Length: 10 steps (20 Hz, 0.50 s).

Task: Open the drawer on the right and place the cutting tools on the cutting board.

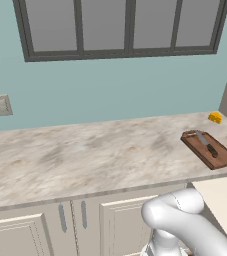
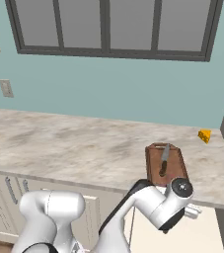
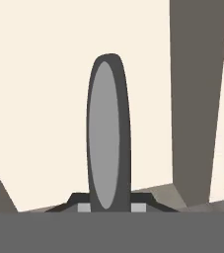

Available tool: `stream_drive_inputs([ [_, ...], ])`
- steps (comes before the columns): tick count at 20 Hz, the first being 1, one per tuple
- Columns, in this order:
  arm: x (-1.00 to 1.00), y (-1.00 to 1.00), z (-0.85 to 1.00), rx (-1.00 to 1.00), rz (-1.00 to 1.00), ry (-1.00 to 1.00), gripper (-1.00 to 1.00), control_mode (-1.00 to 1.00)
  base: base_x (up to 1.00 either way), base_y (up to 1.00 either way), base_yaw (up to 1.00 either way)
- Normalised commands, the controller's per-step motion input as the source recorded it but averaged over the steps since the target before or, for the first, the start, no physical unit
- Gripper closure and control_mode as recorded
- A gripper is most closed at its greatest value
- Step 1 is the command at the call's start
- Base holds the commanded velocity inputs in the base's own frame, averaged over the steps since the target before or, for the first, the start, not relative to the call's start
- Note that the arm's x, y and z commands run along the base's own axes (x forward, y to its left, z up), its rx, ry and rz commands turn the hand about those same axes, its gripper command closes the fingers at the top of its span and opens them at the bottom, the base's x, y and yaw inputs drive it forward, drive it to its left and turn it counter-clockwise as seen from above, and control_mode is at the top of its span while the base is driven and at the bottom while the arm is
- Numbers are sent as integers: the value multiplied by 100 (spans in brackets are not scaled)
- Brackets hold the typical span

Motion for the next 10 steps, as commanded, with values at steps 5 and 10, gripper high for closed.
stream_drive_inputs([
  [5, 62, 46, 100, -5, 0, 3, 100, -100, 0, 0, 0],
  [10, 70, 56, 83, -8, 0, 20, 100, -100, 0, 0, 0],
])
